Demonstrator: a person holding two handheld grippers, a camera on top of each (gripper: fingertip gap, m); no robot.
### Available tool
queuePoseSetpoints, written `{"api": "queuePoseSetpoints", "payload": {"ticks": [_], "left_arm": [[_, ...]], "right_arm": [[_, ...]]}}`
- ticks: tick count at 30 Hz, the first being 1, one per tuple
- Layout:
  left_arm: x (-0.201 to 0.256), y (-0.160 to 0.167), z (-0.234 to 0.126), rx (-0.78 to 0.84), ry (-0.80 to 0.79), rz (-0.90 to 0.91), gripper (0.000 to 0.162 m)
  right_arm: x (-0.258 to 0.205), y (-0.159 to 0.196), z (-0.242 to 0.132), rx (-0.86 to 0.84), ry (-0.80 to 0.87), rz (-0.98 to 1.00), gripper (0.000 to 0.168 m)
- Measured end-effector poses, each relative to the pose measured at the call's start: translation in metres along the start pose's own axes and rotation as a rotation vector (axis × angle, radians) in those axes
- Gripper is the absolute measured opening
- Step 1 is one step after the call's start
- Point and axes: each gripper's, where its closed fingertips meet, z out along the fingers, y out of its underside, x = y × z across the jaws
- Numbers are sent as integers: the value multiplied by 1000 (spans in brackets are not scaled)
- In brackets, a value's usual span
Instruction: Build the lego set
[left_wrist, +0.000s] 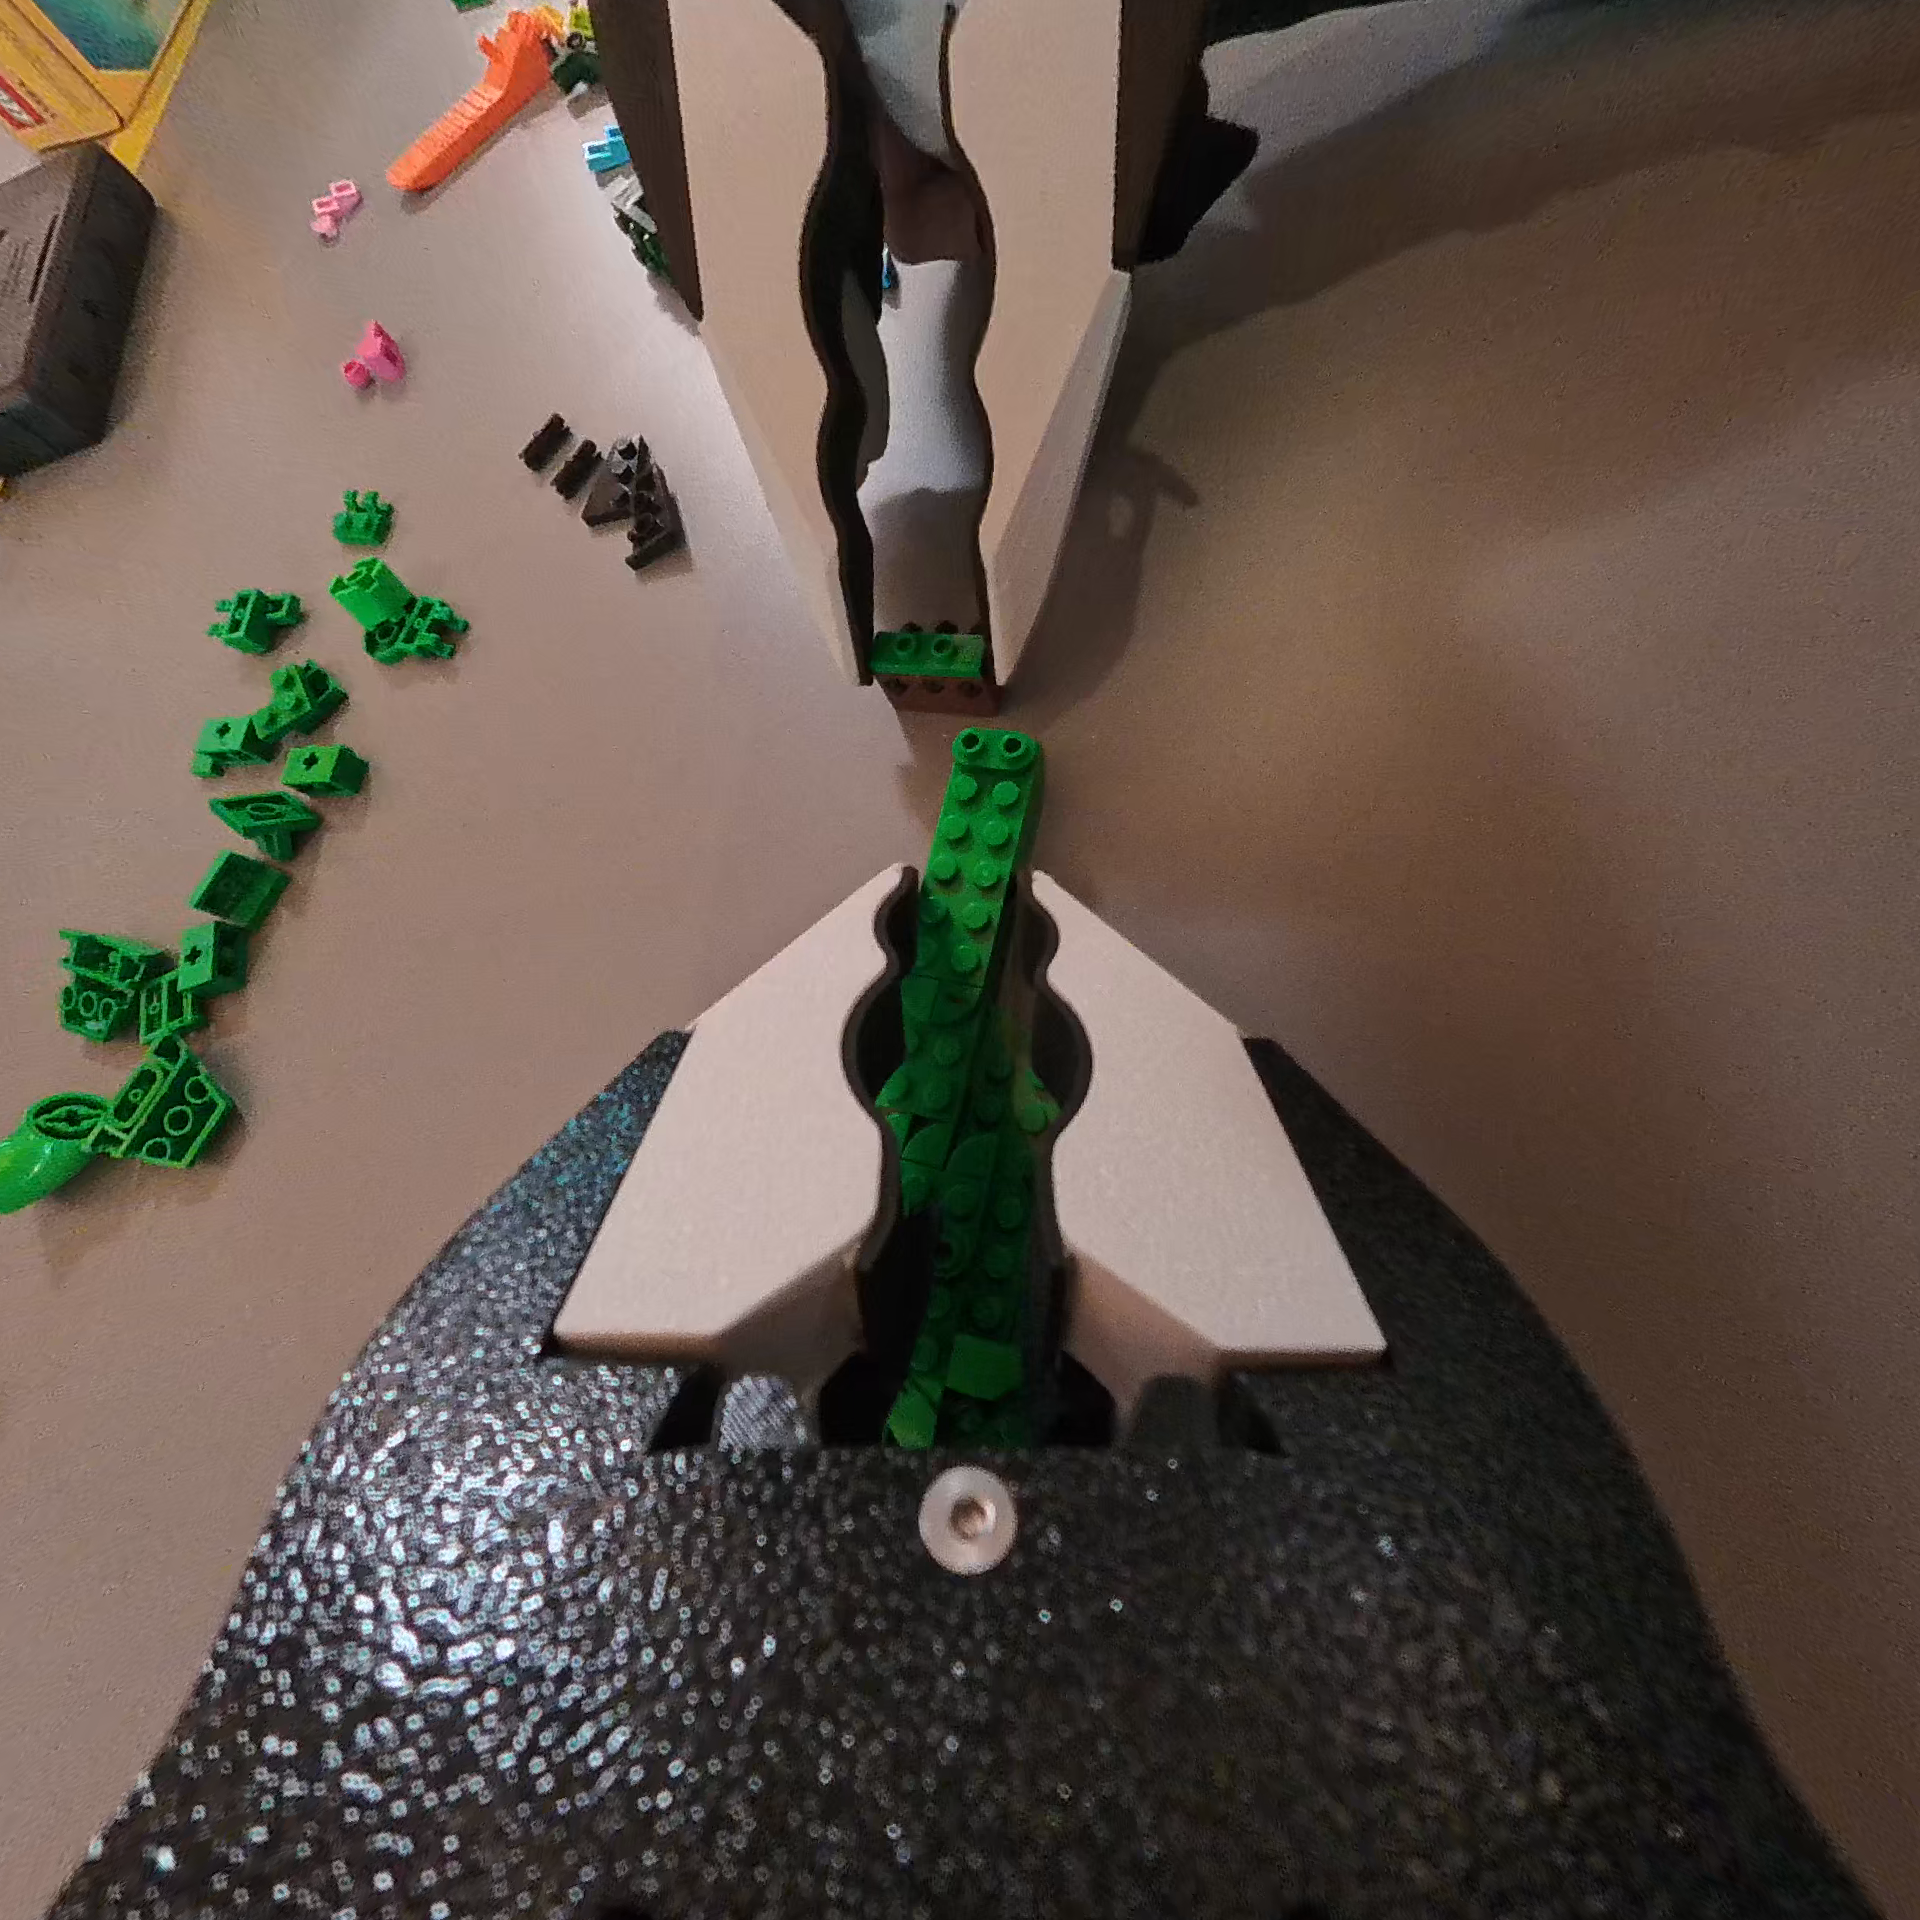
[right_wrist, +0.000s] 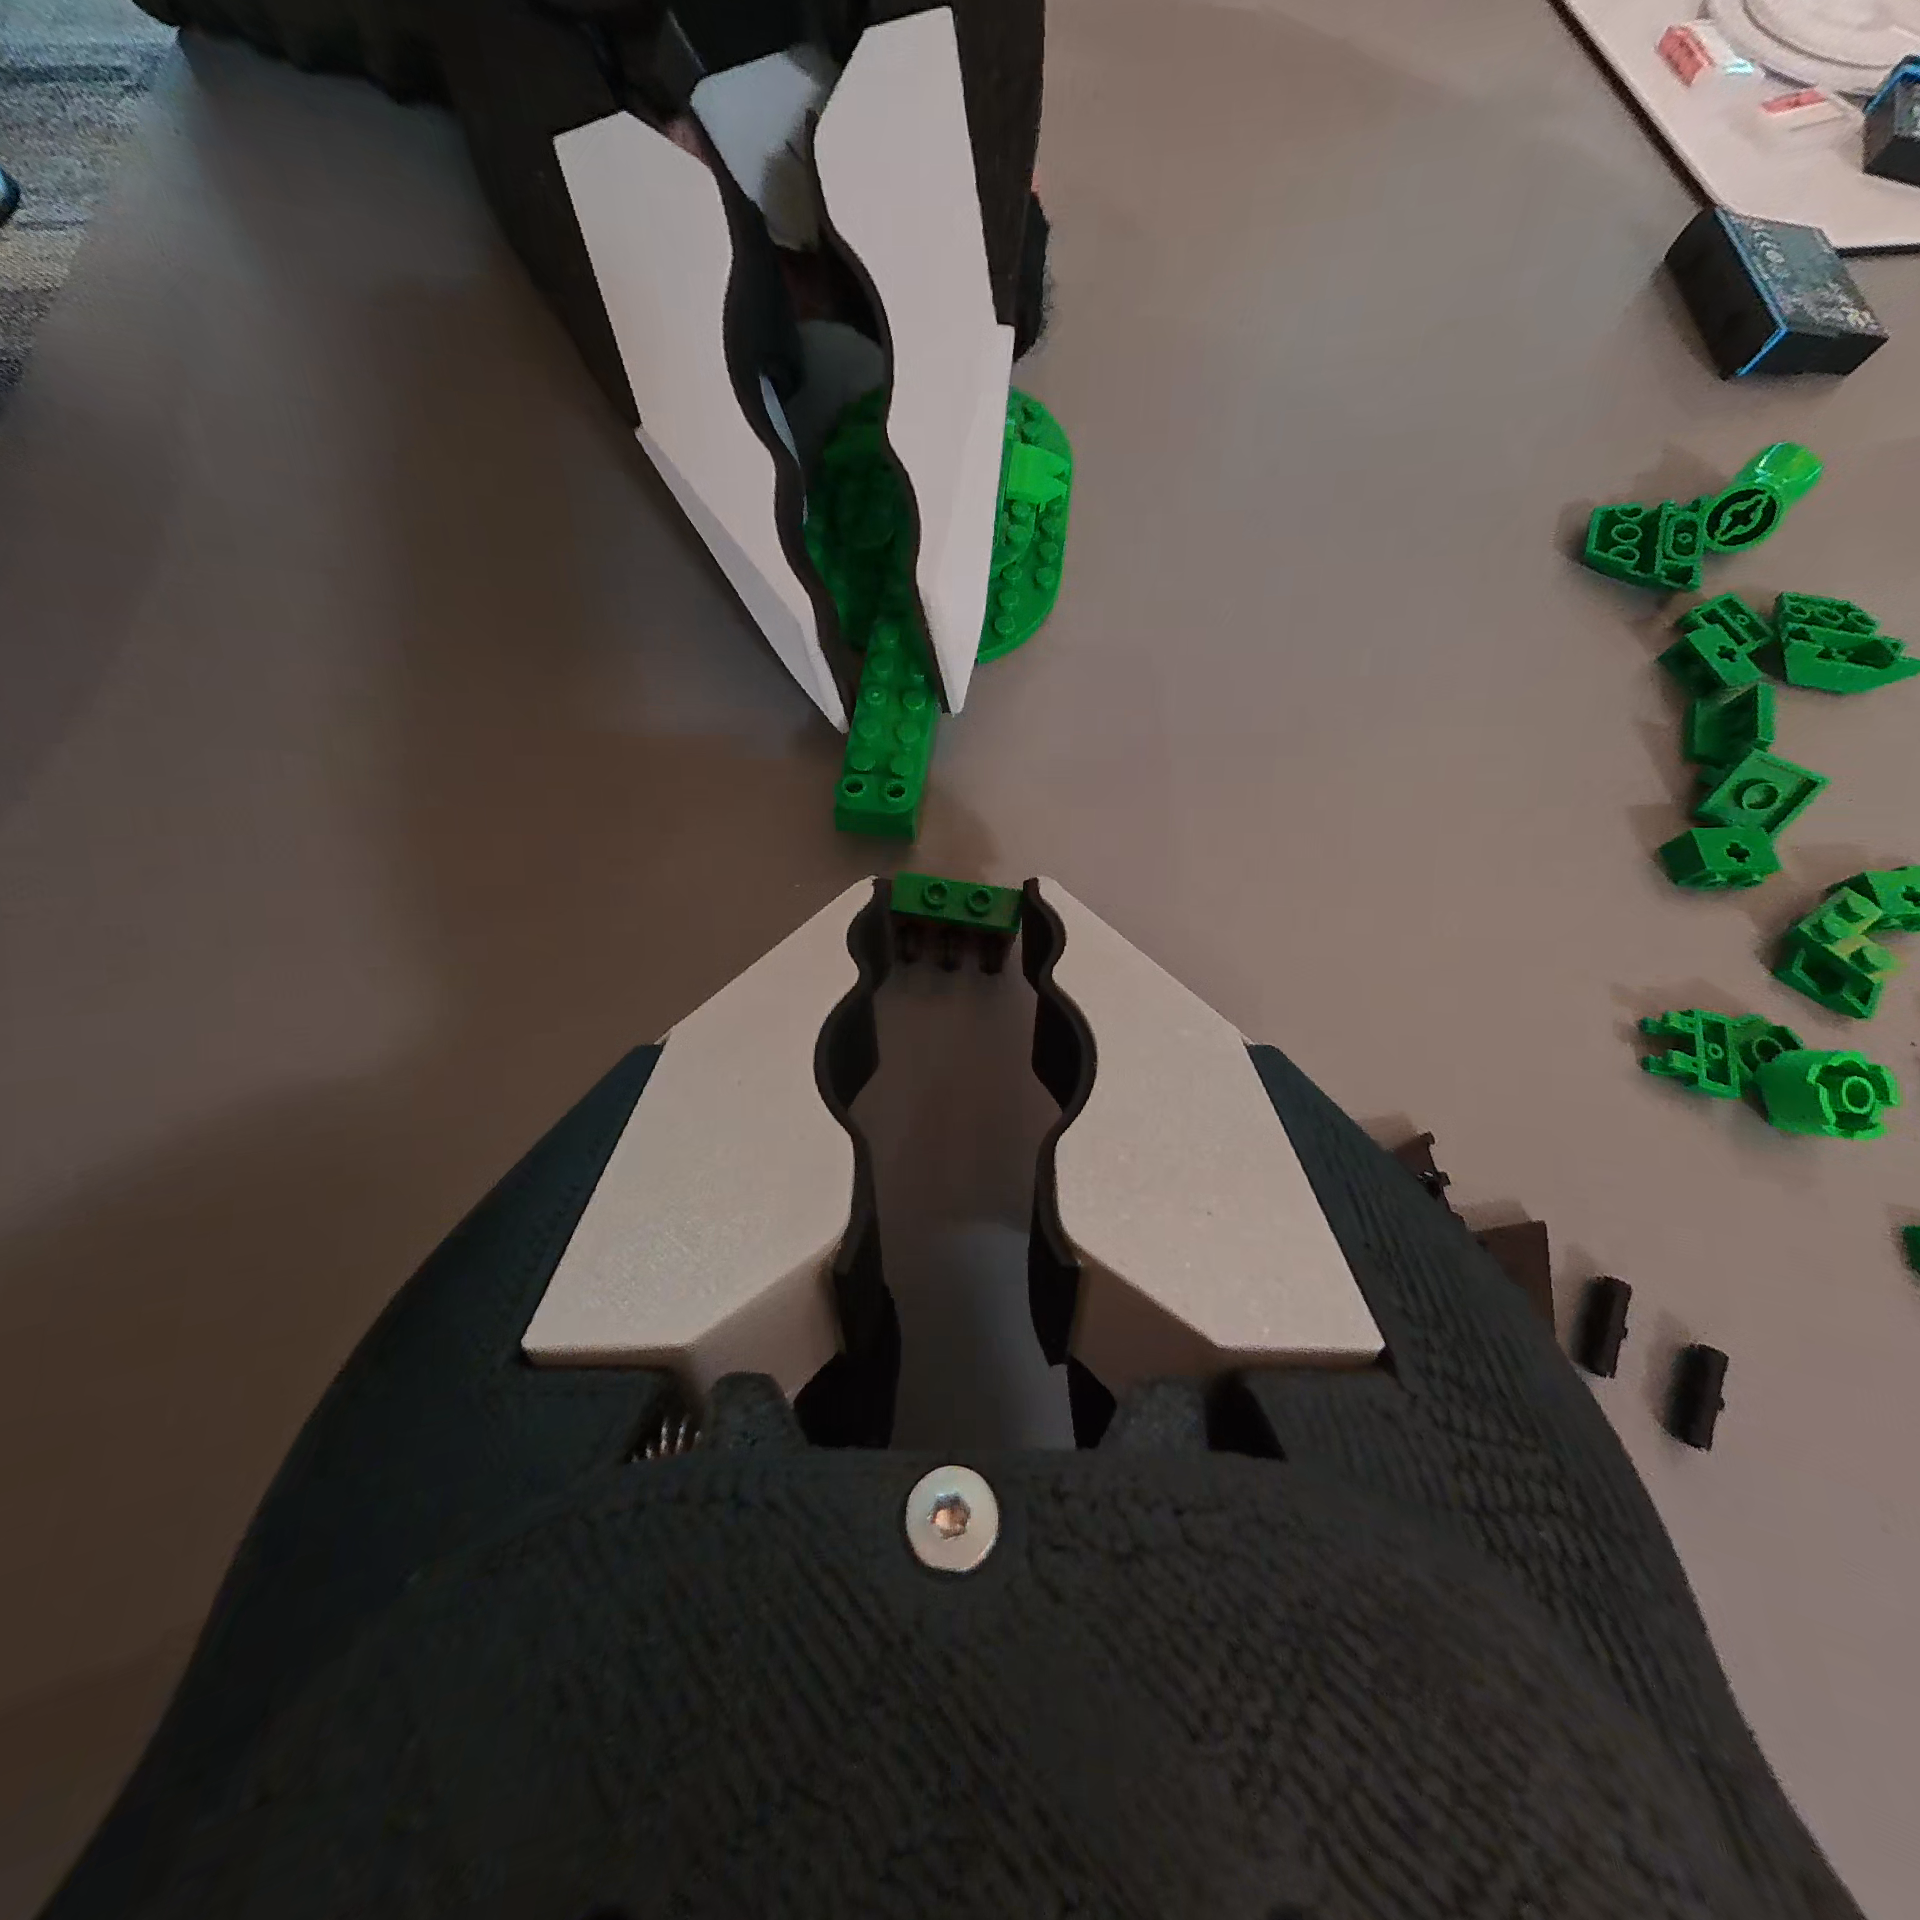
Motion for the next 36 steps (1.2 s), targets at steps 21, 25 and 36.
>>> {"api": "queuePoseSetpoints", "payload": {"ticks": [21,25,36], "left_arm": [[-3,0,2,-17,-24,-28,16],[-3,0,2,-17,-23,-27,16],[-4,0,2,-19,-25,-30,16]], "right_arm": [[-9,-27,5,92,-2,-31,24],[-11,-27,6,99,-11,-29,24],[-10,-25,7,74,14,-18,24]]}}
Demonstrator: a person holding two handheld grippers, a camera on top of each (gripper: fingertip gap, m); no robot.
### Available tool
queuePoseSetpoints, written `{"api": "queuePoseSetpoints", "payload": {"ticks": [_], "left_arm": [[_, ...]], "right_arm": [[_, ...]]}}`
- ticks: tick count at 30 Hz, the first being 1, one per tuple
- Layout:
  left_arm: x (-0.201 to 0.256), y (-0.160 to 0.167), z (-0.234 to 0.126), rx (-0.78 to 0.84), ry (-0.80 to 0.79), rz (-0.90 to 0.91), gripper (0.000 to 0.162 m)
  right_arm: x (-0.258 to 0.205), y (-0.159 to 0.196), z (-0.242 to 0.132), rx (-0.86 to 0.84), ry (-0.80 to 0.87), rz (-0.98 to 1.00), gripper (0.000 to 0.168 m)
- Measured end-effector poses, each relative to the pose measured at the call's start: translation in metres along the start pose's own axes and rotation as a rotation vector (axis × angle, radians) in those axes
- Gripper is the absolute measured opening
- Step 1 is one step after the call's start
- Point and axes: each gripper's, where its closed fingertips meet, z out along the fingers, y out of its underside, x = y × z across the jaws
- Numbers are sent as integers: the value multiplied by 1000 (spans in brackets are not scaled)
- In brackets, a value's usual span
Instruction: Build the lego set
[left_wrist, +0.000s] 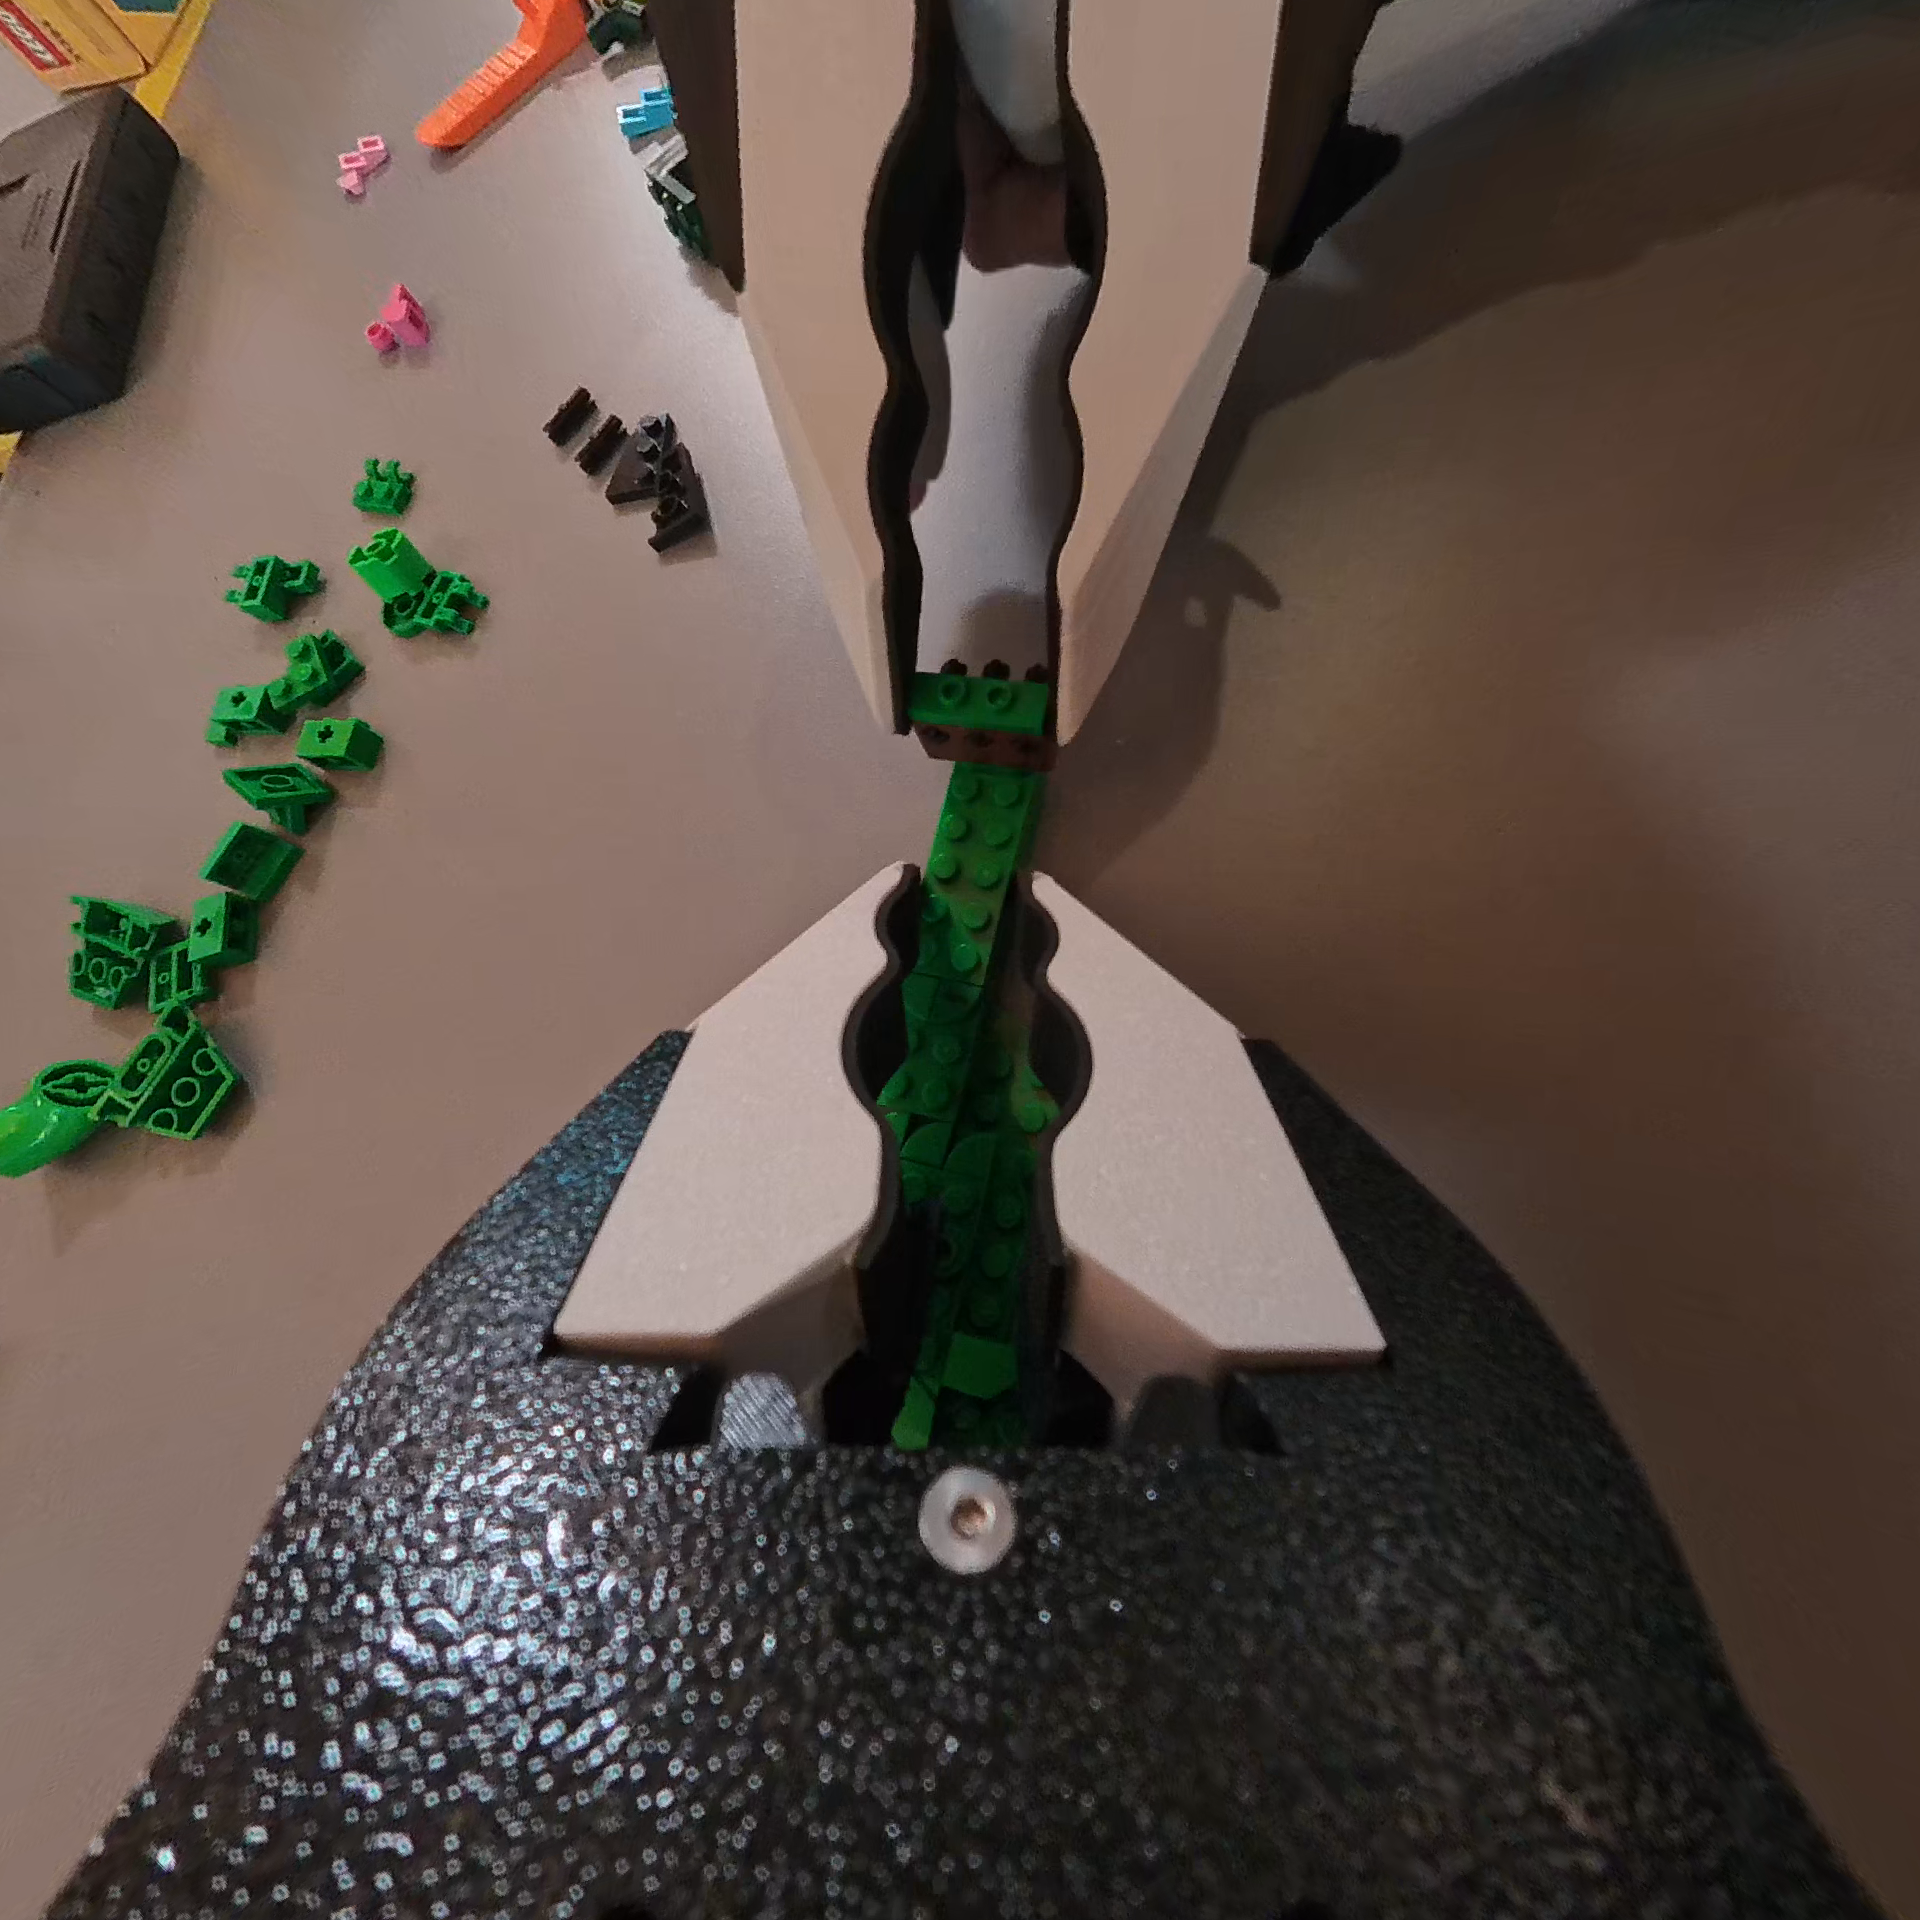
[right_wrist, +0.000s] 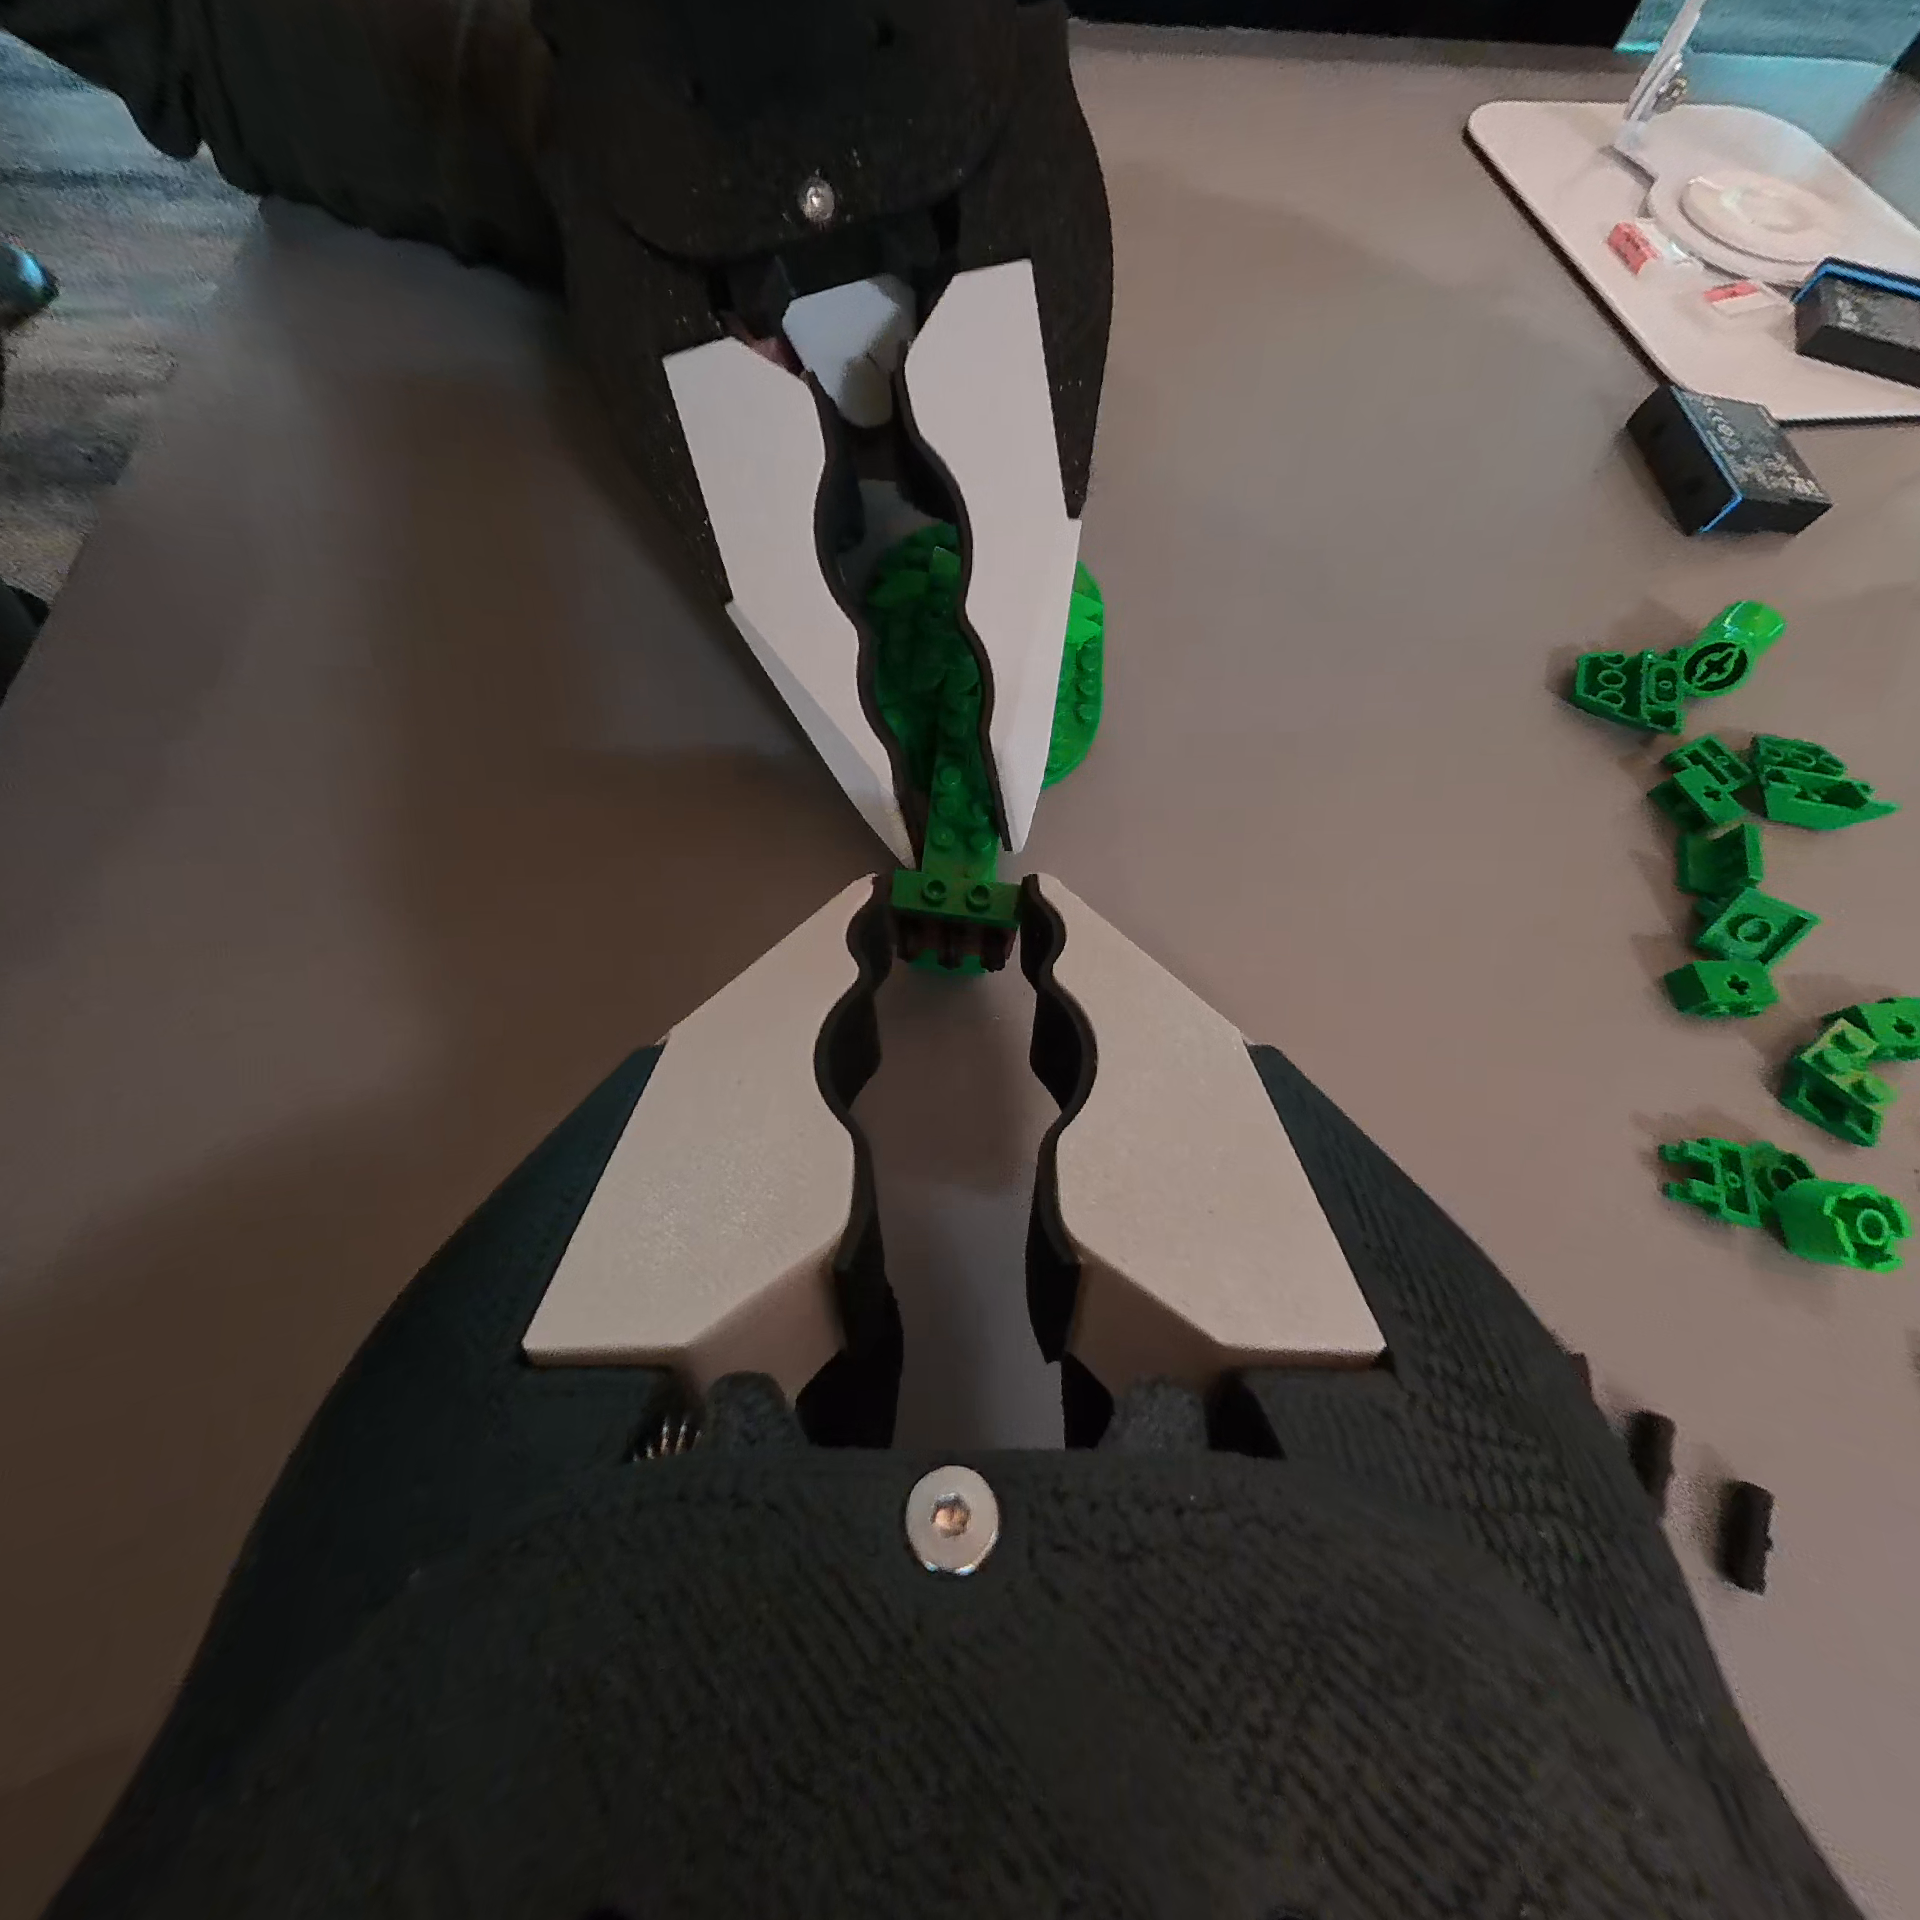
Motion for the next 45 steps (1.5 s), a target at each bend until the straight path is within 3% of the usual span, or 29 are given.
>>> {"api": "queuePoseSetpoints", "payload": {"ticks": [29,38,45], "left_arm": [[0,0,0,1,5,-3,16],[0,0,0,3,2,0,16],[-4,3,-4,-5,33,-24,15]], "right_arm": [[-1,-1,0,6,-4,59,24],[3,1,-3,28,0,81,40],[6,-19,-21,94,99,-81,60]]}}
